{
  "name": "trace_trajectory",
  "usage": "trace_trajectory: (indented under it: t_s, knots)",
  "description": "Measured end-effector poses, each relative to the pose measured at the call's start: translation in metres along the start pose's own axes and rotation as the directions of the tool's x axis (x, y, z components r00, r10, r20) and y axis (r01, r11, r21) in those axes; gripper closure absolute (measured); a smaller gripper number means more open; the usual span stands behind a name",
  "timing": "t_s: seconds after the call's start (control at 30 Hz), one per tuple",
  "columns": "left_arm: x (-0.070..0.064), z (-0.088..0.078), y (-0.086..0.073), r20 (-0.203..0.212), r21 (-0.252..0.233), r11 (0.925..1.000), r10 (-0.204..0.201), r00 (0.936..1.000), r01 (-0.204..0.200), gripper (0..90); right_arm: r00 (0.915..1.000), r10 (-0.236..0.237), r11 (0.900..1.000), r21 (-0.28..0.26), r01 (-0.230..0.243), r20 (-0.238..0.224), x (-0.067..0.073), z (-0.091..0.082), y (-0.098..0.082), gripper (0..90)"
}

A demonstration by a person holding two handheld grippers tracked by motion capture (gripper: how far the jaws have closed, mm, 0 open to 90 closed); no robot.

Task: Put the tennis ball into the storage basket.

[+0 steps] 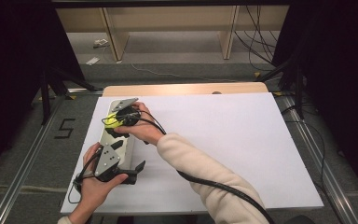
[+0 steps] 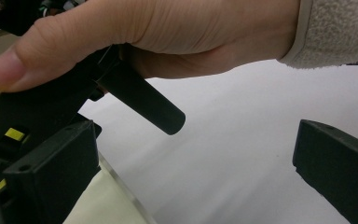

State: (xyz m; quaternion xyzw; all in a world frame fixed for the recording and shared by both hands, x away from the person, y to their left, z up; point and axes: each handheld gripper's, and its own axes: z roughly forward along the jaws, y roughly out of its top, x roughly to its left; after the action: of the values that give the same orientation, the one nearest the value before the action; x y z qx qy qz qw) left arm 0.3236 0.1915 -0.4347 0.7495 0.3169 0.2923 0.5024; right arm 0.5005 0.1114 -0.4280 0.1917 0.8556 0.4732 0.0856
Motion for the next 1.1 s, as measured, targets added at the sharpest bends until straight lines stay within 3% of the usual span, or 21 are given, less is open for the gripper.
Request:
trace_trajectory:
  t_s: [0.57, 1.1]
  knots:
    - [0.000, 0.000, 0.000, 0.001, 0.002, 1.0000, 0.003, 1.0000, -0.003, 0.0, 0.9999, -0.007, 0.999, -0.048, 0.007, 0.013, 0.002, -0.010, 0.007, 21.6]
    - [0.000, 0.001, 0.000, 0.002, 0.004, 1.0000, 0.006, 1.0000, -0.006, 0.0, 0.9991, 0.003, 0.998, -0.058, 0.000, 0.042, -0.009, -0.031, 0.002, 21.6]
